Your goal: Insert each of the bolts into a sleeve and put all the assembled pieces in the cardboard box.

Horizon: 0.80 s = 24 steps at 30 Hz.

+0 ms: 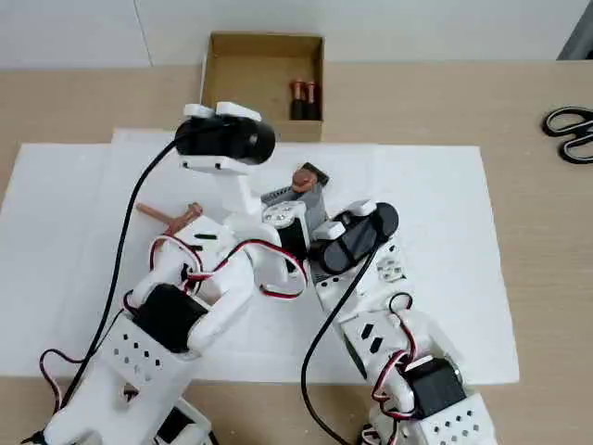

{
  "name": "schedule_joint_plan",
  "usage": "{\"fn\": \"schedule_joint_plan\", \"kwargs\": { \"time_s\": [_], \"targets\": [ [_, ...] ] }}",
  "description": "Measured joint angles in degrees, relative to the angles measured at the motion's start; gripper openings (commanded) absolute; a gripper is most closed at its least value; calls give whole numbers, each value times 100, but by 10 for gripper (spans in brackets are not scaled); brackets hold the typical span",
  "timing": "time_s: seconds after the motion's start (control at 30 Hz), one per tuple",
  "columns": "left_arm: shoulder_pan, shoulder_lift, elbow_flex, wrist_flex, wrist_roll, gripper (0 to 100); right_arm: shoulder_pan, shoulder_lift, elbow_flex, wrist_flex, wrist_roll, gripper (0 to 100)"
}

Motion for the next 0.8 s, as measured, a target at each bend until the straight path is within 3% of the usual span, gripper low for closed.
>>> {"fn": "schedule_joint_plan", "kwargs": {
  "time_s": [0.8],
  "targets": [
    [167,-18,9,536,-440,6,-88,0,-9,0,9,4]
  ]
}}
